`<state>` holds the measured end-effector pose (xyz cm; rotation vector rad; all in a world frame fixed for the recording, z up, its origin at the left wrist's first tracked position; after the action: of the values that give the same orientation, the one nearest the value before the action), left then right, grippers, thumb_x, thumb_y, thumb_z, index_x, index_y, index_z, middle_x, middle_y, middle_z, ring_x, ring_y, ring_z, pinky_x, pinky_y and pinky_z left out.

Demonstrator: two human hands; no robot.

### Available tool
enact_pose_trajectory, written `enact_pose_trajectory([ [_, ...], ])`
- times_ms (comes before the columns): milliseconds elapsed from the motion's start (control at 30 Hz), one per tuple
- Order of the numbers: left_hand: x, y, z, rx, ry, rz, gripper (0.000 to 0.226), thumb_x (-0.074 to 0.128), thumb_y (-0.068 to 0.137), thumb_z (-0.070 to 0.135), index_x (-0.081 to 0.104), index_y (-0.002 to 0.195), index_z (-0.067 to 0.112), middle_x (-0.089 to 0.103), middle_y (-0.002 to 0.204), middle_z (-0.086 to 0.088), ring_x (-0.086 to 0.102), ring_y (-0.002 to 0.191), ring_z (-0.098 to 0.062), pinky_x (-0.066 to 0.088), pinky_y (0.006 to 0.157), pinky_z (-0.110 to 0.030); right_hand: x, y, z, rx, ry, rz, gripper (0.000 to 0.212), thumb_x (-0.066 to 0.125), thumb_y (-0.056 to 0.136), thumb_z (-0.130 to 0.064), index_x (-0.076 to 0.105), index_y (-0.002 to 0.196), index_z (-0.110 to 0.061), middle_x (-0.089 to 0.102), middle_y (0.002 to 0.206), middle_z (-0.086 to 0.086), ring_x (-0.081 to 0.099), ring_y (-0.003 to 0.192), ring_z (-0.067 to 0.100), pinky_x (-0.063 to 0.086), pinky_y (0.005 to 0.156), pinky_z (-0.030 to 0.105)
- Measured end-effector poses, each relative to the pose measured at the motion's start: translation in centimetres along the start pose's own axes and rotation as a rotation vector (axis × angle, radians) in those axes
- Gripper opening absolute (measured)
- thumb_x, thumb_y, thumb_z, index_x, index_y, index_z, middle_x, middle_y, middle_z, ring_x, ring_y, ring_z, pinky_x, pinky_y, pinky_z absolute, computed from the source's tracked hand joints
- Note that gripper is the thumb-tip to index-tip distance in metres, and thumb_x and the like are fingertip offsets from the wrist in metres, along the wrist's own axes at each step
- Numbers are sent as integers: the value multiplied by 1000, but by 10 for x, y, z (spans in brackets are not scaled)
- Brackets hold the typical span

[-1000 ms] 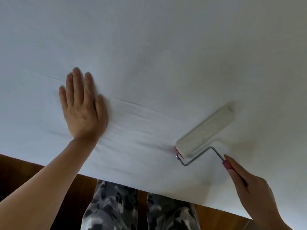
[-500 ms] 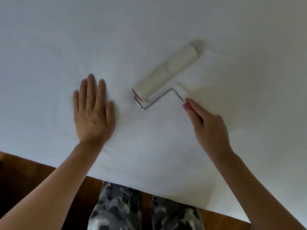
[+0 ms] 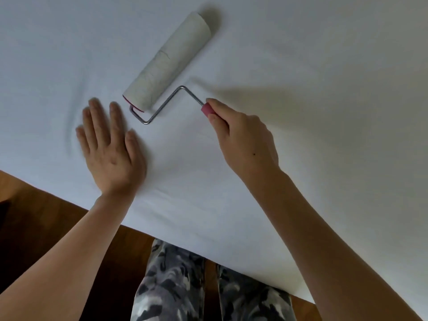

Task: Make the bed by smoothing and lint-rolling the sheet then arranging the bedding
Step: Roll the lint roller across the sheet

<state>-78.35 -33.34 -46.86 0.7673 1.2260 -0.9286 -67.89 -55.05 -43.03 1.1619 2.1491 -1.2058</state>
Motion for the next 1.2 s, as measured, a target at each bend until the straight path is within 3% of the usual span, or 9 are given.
enact_pose_trajectory([
  [200,2,1,2,10,-9,7,54,19,104,33,18,155,14,14,160,-19,10,149,-34,0,120,-41,-3,-40,55,50,-38,27,38,37,99,-50,54,132,-43,67,80,2,59,71,26,45,63,33],
  [367,2,1,3,4,13,6,54,14,104,35,15,155,15,13,160,-17,9,149,-33,1,121,-42,-16,-91,110,66,-113,30,44,34,97,-51,56,133,-38,58,60,-5,43,47,3,29,47,17],
  [567,2,0,0,11,22,2,55,13,104,36,14,155,15,12,161,-17,8,149,-32,0,121,-41,-24,-146,148,146,-36,-12,48,36,94,-47,59,130,-26,44,59,-33,56,58,-8,36,44,4],
  [800,1,-1,-4,17,14,10,54,16,105,34,17,155,14,14,160,-18,9,149,-33,1,121,-42,-29,-185,174,263,-48,-69,43,45,93,-40,62,128,-21,43,43,-23,55,58,-8,32,40,3],
  [900,1,-1,-5,20,0,7,55,15,105,35,16,155,14,14,160,-18,9,149,-33,2,121,-43,-28,-167,161,196,-89,-26,48,38,94,-45,62,128,-20,41,54,-32,55,59,-11,33,42,3],
  [967,0,-4,-6,36,3,1,55,15,105,36,16,155,13,14,160,-19,9,149,-34,2,121,-43,-23,-146,144,130,-104,-3,51,33,94,-51,60,130,-26,55,62,-25,57,54,-1,36,46,7],
  [1067,-1,-10,-10,81,3,-22,54,17,105,35,16,155,14,13,160,-18,8,149,-33,1,121,-42,-8,-102,105,64,-77,26,47,35,95,-53,58,131,-35,61,64,-7,55,54,16,41,54,28],
  [1133,-2,-12,-15,102,-2,-40,54,19,104,33,15,155,15,12,161,-17,7,149,-32,0,121,-41,-2,-67,69,29,-49,57,40,39,97,-53,59,128,-38,62,67,-4,60,63,26,43,59,31],
  [1200,-4,-13,-21,108,-7,-55,54,20,104,33,15,155,16,11,161,-15,6,149,-31,-2,121,-40,0,-34,29,-7,-19,88,36,41,98,-51,59,127,-37,72,87,4,65,80,32,48,66,35],
])
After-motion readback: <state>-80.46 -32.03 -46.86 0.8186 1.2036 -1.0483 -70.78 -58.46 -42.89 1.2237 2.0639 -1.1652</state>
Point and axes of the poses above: each hand's wrist, its own y-axis towards the middle knuckle, its own x-axis out of the palm, z = x × y, the point moved 9 cm from there along y, towards the middle knuckle
